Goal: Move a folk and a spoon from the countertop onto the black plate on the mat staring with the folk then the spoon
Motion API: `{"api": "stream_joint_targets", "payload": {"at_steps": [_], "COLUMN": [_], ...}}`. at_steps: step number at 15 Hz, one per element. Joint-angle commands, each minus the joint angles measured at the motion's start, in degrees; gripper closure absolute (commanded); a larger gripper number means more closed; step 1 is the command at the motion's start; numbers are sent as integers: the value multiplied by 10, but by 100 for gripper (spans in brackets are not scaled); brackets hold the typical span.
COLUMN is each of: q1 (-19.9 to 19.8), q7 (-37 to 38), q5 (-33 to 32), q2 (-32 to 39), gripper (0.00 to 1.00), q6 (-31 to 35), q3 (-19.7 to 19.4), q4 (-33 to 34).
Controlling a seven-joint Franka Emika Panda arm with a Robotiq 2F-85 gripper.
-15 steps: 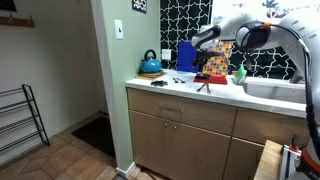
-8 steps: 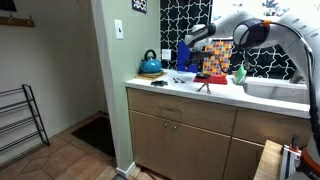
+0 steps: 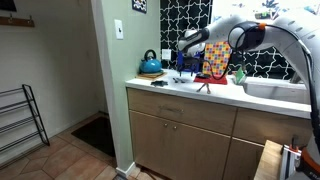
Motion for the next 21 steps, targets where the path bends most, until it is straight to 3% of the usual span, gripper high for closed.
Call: {"api": "stream_joint_targets", "payload": {"at_steps": [1,5,11,15,16,21], "q1": [6,7,7,9,10,21], "q7": [29,29,18,16,18,50], "q5": [7,5,3,0,-2,-10], "q2": [10,28,40,35,34,19], "gripper": [0,13,66,95,100,98], "q6": [29,60,109,114,113,103], "q3": [1,4,8,6,4,-11], "q4": [-8,-3,-8,-13,-14,-25]}}
